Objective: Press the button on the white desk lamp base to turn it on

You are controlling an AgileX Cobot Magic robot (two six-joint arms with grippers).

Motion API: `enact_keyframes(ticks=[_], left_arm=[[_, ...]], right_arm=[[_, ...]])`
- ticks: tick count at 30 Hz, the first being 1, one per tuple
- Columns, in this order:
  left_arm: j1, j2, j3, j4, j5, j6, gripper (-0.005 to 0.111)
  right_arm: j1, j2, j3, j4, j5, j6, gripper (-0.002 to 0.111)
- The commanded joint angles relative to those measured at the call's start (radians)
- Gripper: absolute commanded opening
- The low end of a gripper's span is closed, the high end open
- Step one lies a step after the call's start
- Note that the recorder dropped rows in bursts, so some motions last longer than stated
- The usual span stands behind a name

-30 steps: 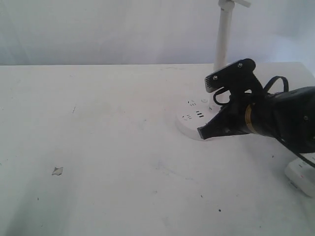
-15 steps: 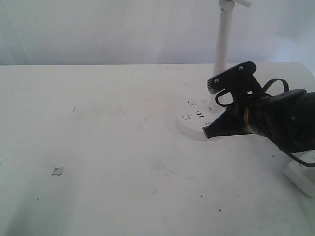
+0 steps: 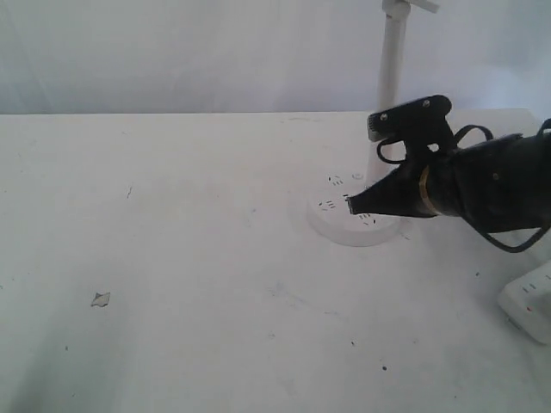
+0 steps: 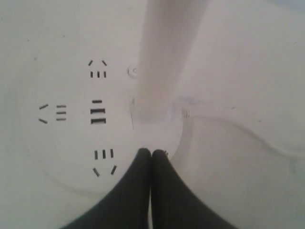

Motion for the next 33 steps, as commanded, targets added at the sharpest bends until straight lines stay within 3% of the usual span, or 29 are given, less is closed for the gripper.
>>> enact_keyframes(ticks=[1, 9, 14, 18, 33], left_arm=[[0.0, -0.005, -0.003, -0.008, -0.006, -0.002, 0.001], [0.0, -0.005, -0.003, -0.008, -0.006, -0.002, 0.001], [0.0, -0.005, -0.003, -0.008, -0.006, -0.002, 0.001], [0.0, -0.005, -0.003, -0.008, -0.006, -0.002, 0.001], [0.0, -0.005, -0.003, -0.008, -0.006, -0.002, 0.001]], right_arm=[[-0.027, 0.063, -0.003, 0.051, -0.039, 0.016, 0.0], [-0.056, 0.089, -0.006, 0.053, -0.013, 0.016, 0.0], [-0.155, 0.098, -0.052, 0.055, -0.207, 0.051, 0.0], [-0.173, 0.166, -0.109, 0.071, -0.348, 0.051, 0.0], [-0.173, 0.226, -0.139, 0.071, -0.252, 0.048, 0.0]])
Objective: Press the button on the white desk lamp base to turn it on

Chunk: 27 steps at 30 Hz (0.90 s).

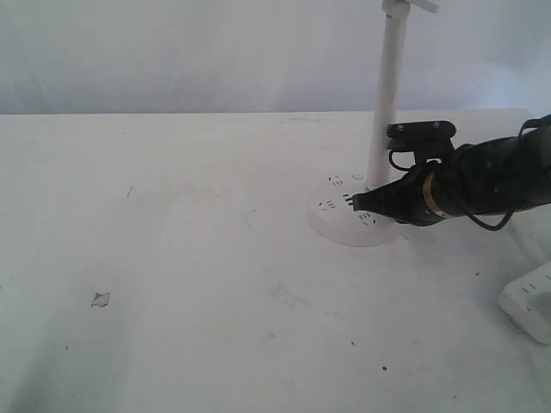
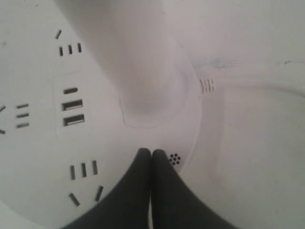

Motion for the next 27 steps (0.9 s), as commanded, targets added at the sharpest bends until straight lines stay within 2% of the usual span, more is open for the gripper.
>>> enact_keyframes(ticks=[1, 27], left_arm=[[0.0, -0.005, -0.003, -0.008, -0.006, -0.002, 0.001], [0.0, -0.005, -0.003, -0.008, -0.006, -0.002, 0.001]], right_arm=[[-0.008, 0.017, -0.027, -0.001, 0.009, 0.003, 0.0], [-0.008, 0.054, -0.036, -0.001, 0.023, 0.005, 0.0]])
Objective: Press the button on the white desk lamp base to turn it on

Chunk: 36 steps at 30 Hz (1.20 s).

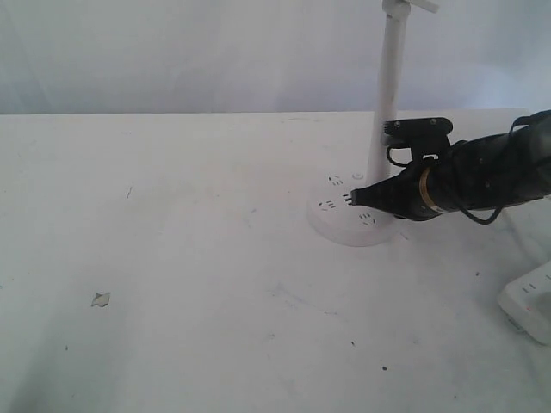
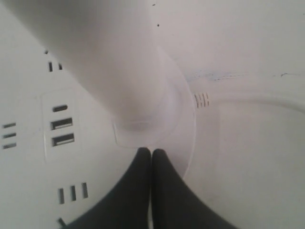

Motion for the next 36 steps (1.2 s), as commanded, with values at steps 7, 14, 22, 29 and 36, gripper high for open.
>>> enact_keyframes(ticks=[7, 14, 22, 29, 36], left_arm=[[0.0, -0.005, -0.003, -0.008, -0.006, -0.002, 0.001], [0.0, -0.005, -0.003, -0.008, -0.006, -0.002, 0.001], [0.0, -0.005, -0.003, -0.008, -0.006, -0.002, 0.001], [0.0, -0.005, -0.003, -0.008, -0.006, -0.002, 0.001], [0.0, -0.005, -0.003, -0.008, -0.006, -0.002, 0.001]], right_arm=[[-0.008, 0.019, 0.019, -0.006, -0.009, 0.003, 0.0], [-0.008, 0.026, 0.029, -0.013, -0.009, 0.001, 0.0], [-0.008, 0.081, 0.029, -0.019, -0.025, 0.003, 0.0], [-0.008, 0.086, 0.03, -0.019, -0.071, 0.003, 0.0], [-0.008, 0.086, 0.069, -0.045, -0.054, 0.003, 0.0]])
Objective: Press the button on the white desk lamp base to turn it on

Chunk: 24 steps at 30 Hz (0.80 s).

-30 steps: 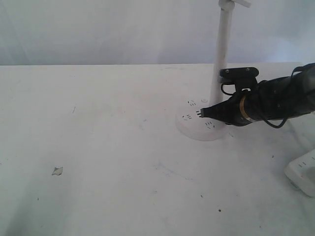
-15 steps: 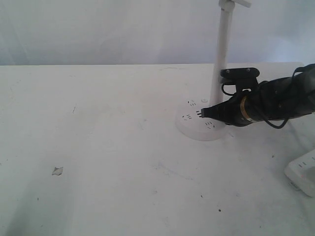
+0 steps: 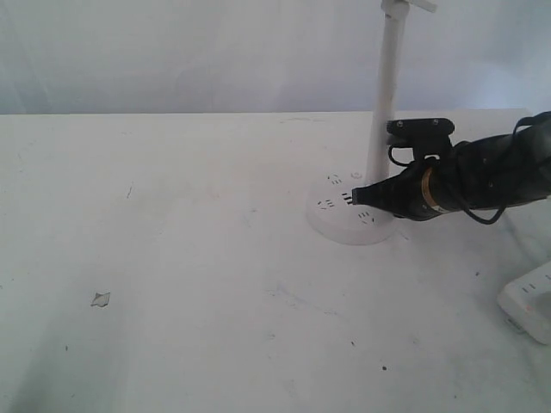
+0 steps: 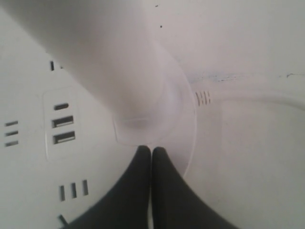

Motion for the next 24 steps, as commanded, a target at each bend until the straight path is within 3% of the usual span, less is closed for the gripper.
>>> enact_keyframes(ticks=[1, 11, 16, 24], left_arm=[[0.0, -0.005, -0.003, -0.008, -0.006, -0.002, 0.001], [0.0, -0.005, -0.003, -0.008, -0.006, -0.002, 0.001], [0.0, -0.005, -0.003, -0.008, -0.006, -0.002, 0.001], [0.0, -0.005, -0.003, -0.008, -0.006, -0.002, 0.001]], right_arm=[[-0.002, 0.057, 0.067, -0.039, -0.005, 0.003, 0.0], [0.007, 0.057, 0.102, -0.085, 0.039, 0.003, 0.0], [0.075, 0.061, 0.113, -0.085, 0.189, -0.078, 0.0], [0.117, 0.126, 0.113, 0.17, 0.319, -0.339, 0.0]])
